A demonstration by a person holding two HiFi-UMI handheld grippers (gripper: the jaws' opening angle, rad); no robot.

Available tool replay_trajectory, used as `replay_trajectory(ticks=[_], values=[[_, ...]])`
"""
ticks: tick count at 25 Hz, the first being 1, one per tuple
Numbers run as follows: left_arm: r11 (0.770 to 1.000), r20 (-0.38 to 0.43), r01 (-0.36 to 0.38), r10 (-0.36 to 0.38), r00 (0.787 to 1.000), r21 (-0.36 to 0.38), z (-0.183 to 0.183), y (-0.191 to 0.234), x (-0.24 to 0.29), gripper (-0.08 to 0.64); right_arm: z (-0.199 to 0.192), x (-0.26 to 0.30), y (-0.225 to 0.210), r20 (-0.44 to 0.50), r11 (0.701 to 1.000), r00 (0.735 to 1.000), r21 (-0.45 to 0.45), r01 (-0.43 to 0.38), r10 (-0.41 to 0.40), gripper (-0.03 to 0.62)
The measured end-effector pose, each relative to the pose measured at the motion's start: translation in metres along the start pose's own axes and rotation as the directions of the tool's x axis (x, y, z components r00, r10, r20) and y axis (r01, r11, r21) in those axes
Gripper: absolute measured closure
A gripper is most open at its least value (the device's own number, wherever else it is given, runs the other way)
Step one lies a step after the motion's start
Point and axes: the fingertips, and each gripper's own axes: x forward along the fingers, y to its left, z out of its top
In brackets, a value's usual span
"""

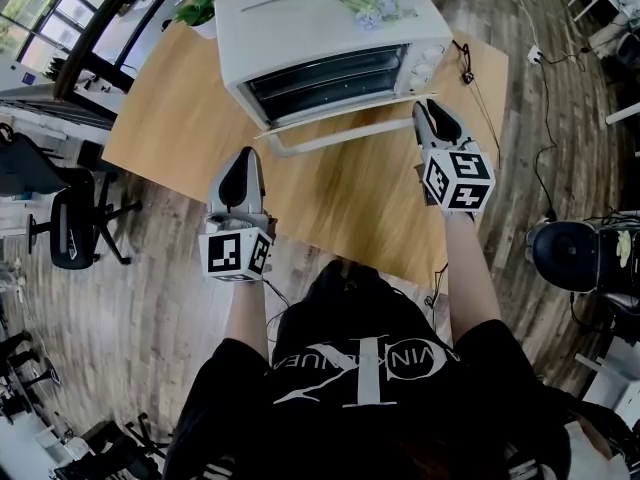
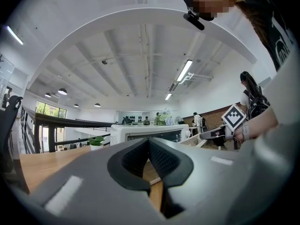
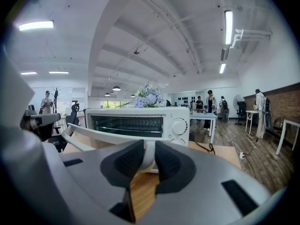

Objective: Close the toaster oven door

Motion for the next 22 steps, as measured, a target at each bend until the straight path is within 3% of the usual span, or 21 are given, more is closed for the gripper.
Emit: replay_trajectory(ticks=[22], values=[[1.0,0.012,-0.024,0.024,1.0,0.0,0.005,0.013,0.015,0.549,0.039,0.039,-0.007,0.04,1.0,0.999,-0.014,-0.003,0.004,0.508]])
